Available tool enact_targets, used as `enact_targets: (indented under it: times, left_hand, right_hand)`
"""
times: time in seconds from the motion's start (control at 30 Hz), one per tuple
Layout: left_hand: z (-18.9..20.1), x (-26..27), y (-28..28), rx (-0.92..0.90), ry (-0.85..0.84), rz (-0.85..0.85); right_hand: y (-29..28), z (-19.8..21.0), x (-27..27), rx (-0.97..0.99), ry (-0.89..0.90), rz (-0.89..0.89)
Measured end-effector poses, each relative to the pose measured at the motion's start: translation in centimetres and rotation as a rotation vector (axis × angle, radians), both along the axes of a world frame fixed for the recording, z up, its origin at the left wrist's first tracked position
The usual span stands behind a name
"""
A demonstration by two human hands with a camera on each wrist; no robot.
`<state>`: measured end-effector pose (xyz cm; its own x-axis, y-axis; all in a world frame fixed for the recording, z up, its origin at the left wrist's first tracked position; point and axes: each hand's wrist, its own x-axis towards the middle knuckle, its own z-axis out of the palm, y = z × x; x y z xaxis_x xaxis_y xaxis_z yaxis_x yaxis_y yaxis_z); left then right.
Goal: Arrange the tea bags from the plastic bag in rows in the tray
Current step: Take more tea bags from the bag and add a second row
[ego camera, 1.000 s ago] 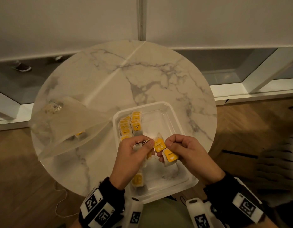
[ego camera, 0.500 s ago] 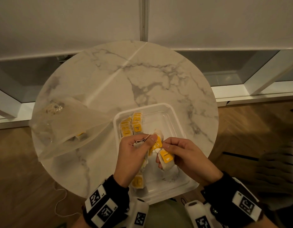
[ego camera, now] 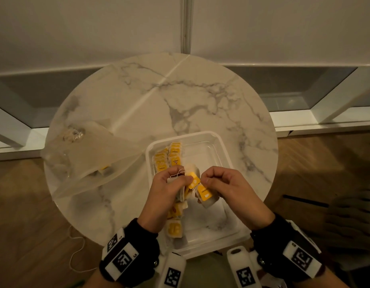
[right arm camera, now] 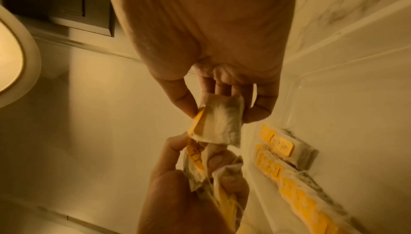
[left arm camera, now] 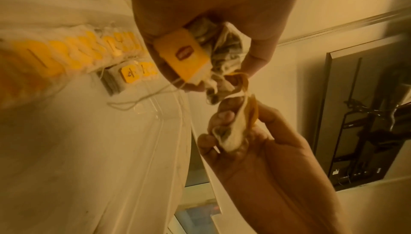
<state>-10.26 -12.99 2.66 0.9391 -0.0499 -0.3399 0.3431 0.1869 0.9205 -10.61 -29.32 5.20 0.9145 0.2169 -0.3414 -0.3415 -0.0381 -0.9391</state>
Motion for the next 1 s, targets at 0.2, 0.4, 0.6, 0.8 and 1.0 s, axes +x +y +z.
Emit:
enact_targets:
  times: [0.2,0.4,0.6,0.8,1.0]
  left_hand:
    - [-0.1,0.0,0.4,-0.005,0.018,-0.030]
    - [0.2,-0.3,0.2,0.030,-0.024,-0.001]
    - [0.7,-0.2,0.3,0.143,-0.182,-0.055]
    - [0.3,-0.3,0.5,0.147,-0.112,-0.116]
    - [0.3,-0.6,0.1,0.147,-0.102,-0.080]
  right_hand:
    - [-0.3,-0.2,-0.1,-0.125,-0.066,0.115]
    - [-0.3,-0.4,-0.2,-0.144,-0.077,0.125]
    - [-0.4,0.3,-0.2,-0.138,-0.061,0.090]
    - [-1.3,1.4,0.4,-0.184,-0.126,0.059]
    - [-1.6,1.5,0.2,-0.182,-0.119,0.116]
